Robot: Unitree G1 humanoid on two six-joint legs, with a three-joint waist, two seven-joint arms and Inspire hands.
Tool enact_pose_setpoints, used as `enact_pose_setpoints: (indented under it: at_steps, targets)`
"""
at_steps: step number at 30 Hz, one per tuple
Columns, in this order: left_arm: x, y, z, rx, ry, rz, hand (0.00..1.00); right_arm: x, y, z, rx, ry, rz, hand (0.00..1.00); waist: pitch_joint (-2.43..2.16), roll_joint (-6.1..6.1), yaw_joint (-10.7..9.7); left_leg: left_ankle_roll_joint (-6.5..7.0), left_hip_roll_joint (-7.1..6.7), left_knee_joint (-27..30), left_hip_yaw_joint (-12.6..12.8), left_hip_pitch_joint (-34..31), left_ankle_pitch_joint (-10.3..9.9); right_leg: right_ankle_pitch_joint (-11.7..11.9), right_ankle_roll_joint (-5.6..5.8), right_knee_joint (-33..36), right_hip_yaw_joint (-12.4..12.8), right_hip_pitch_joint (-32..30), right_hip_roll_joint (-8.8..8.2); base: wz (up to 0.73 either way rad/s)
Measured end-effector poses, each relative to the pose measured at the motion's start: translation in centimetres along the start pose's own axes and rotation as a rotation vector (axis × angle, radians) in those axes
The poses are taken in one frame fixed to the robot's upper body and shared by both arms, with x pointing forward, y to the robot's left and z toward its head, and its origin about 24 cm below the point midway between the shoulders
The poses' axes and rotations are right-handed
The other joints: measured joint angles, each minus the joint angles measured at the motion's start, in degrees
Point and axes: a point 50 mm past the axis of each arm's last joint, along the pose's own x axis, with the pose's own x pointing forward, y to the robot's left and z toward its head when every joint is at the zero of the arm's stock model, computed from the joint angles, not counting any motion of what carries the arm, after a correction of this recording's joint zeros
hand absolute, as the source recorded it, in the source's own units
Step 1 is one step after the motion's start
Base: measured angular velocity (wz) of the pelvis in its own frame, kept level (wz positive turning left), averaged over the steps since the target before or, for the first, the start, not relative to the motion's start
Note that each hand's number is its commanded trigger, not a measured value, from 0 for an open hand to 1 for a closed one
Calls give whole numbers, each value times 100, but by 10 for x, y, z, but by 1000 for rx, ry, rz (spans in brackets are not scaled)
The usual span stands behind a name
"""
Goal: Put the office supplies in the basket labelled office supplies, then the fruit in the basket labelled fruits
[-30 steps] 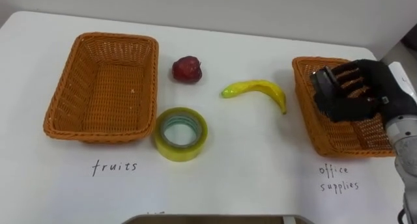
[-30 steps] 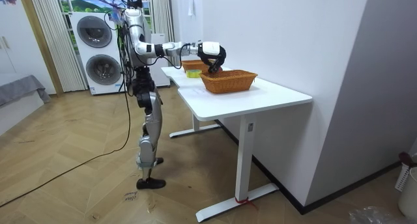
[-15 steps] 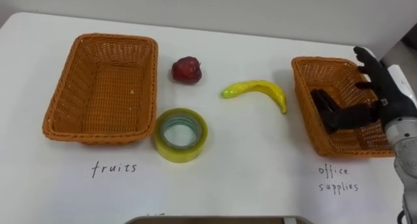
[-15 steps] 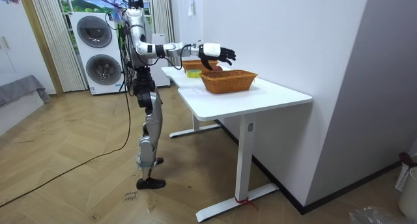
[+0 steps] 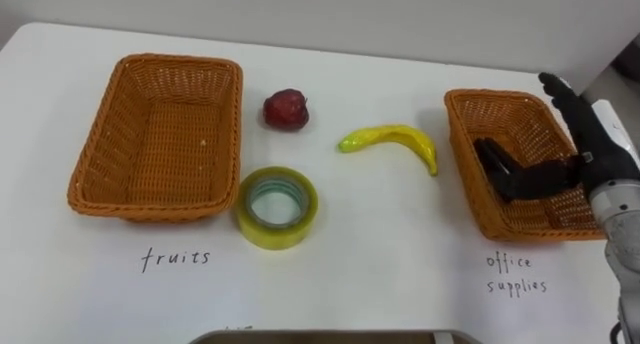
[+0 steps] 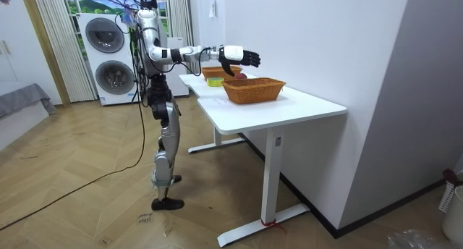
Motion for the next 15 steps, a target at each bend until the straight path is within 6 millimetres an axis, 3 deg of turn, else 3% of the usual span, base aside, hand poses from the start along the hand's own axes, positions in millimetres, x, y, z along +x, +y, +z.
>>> enact_pose_setpoints:
  at_steps: [5, 15]
  targets:
    - [1, 0, 1, 19, -2, -3, 0, 0, -6, 16, 2, -67, -19, 0, -19, -23, 1, 0, -5, 0, -8, 3, 0, 0, 0, -1, -1, 9, 3, 0]
    - [1, 1, -1, 6, 30, -2, 0, 3, -14, 45, 10, -166, -6, 0, -6, -17, 0, 0, -9, -10, -24, 4, 0, 0, 0, -1, 68, 8, 2, 0]
